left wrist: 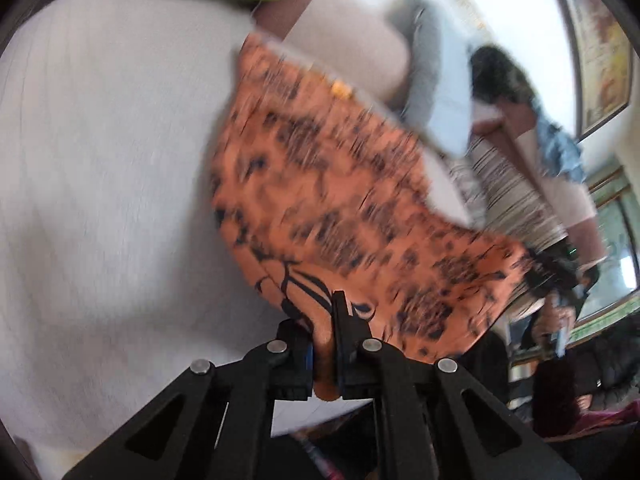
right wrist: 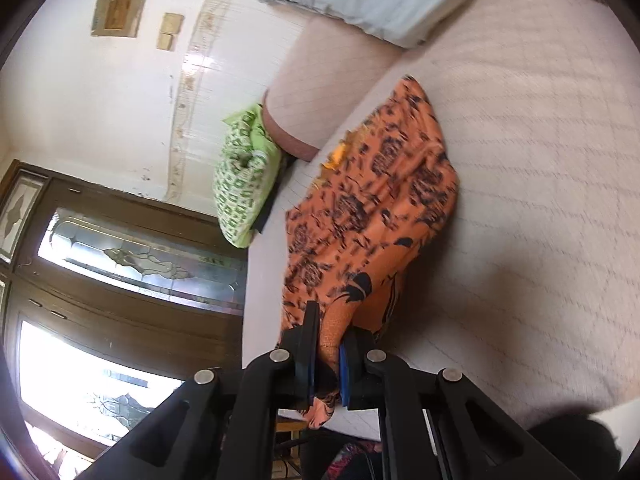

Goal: Fold small clothes

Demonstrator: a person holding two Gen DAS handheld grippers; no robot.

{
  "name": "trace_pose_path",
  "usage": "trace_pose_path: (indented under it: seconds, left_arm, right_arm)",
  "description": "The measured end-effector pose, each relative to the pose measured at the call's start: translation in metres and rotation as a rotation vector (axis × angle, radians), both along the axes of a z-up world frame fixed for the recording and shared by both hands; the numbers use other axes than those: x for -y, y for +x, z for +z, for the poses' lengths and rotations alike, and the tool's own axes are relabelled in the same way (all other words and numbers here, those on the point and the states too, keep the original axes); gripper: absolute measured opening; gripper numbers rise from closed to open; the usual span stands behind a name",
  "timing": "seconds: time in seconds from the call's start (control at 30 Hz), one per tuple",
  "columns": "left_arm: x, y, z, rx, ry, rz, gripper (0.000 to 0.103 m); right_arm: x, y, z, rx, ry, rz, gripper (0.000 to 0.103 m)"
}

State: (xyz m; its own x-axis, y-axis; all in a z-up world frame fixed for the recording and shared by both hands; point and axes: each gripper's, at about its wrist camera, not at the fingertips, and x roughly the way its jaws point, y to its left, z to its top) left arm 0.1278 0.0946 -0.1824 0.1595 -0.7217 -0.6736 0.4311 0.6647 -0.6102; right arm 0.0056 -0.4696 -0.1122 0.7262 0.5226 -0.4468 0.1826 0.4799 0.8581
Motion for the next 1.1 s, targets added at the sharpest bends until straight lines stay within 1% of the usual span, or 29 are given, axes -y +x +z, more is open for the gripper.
trace_pose_path:
  seconds: [0.13, 0.23, 0.37, 0.43, 0.5, 0.57, 0.63, 0.67, 0.8, 0.83, 0.87, 0.93, 0.97, 1.03, 1.07, 1.1]
  left_arm:
    - [0.01, 0.043, 0.041, 0.047, -0.078, 0.036, 0.008]
    - [0.024, 0.089, 0.065, 0.08, -0.088, 0.07, 0.008]
    - [0.047, 0.152, 0.071, 0.066, -0.082, 0.111, 0.008]
    - [0.06, 0.188, 0.067, 0.052, -0.07, 0.139, 0.008]
    - [0.073, 0.223, 0.06, 0.041, -0.042, 0.174, 0.008]
    - [0.083, 0.25, 0.049, 0.018, -0.028, 0.207, 0.008]
    - [0.093, 0.277, 0.032, -0.006, 0.003, 0.248, 0.008]
    - [0.099, 0.294, 0.02, -0.031, 0.025, 0.272, 0.008]
    - [0.115, 0.325, -0.02, -0.09, 0.111, 0.33, 0.008]
    - [0.118, 0.329, -0.029, -0.101, 0.124, 0.342, 0.008]
    - [0.12, 0.333, -0.036, -0.106, 0.132, 0.355, 0.008]
    - [0.119, 0.337, -0.043, -0.114, 0.122, 0.376, 0.008]
    - [0.118, 0.338, -0.046, -0.124, 0.105, 0.385, 0.008]
    - [0.115, 0.338, -0.052, -0.152, 0.069, 0.386, 0.014]
    - [0.112, 0.337, -0.051, -0.159, 0.038, 0.382, 0.016]
    - [0.109, 0.336, -0.047, -0.154, 0.006, 0.382, 0.021]
  right_arm:
    - [0.012, 0.029, 0.021, 0.042, -0.013, -0.018, 0.008]
    - [0.024, 0.062, 0.035, 0.074, -0.022, -0.045, 0.008]
    - [0.048, 0.114, 0.04, 0.095, 0.004, -0.101, 0.008]
    - [0.06, 0.143, 0.037, 0.098, 0.011, -0.129, 0.008]
    - [0.073, 0.171, 0.03, 0.091, 0.008, -0.161, 0.008]
    - [0.091, 0.203, 0.014, 0.071, 0.025, -0.202, 0.008]
    - [0.106, 0.232, -0.006, 0.043, 0.038, -0.233, 0.008]
    - [0.113, 0.246, -0.016, 0.026, 0.036, -0.244, 0.008]
    - [0.132, 0.299, -0.069, -0.076, 0.074, -0.251, 0.008]
    - [0.135, 0.308, -0.079, -0.092, 0.088, -0.244, 0.011]
    - [0.138, 0.318, -0.093, -0.116, 0.123, -0.244, 0.012]
    - [0.145, 0.333, -0.115, -0.161, 0.198, -0.253, 0.014]
    - [0.15, 0.34, -0.124, -0.167, 0.232, -0.255, 0.016]
    - [0.158, 0.347, -0.132, -0.155, 0.257, -0.265, 0.02]
    - [0.161, 0.348, -0.134, -0.144, 0.273, -0.263, 0.025]
    - [0.163, 0.348, -0.134, -0.13, 0.291, -0.259, 0.032]
